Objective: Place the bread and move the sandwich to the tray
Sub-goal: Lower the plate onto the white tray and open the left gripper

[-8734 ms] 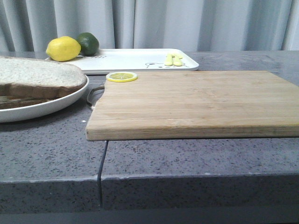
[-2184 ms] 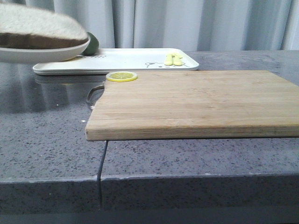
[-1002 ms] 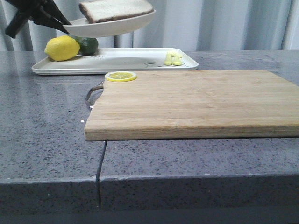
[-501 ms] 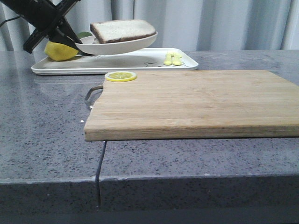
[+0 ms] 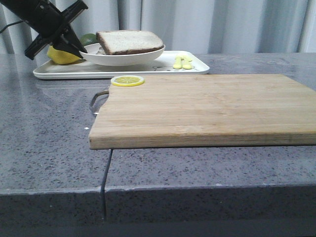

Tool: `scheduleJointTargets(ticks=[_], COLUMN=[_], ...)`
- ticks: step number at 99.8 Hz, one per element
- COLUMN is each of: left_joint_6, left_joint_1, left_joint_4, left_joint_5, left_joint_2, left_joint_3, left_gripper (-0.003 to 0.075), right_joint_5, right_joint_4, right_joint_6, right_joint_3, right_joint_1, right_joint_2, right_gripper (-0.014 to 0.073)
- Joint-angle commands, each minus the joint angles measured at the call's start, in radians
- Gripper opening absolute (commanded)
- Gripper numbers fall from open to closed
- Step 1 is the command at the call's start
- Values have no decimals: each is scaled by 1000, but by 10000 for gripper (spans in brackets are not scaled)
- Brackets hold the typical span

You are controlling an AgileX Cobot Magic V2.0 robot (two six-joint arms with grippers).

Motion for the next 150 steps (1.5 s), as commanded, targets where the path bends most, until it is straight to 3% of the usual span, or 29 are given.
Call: scheduleJointTargets(ticks=[1,98,107,131,150], left_joint_6=[-17,-36,-36,-36,-36], left_joint_1=[-8,-8,-8,3,6], left_joint_4=[-71,-87,-87,-87,-79], left_joint_5=[-47,-51,-51,-35,-33], left_joint_2=[-62,-42,-42,-42,-58], left_joint_3=[-42,-42,-42,-42,-42], left_gripper=[-20,-14,24,230,256], right_joint_5=[-83,-83,-83,-86,-96], right_joint_4=[-9,-9,-9,-9,-9], right_joint_6=[-1,-1,-1,-1,-1], right_joint_3=[-26,-26,-26,-26,-26], right_joint_1=[-6,-6,-6,-6,-6], right_joint_2=[4,4,4,4,4], right_gripper=[461,461,461,461,461])
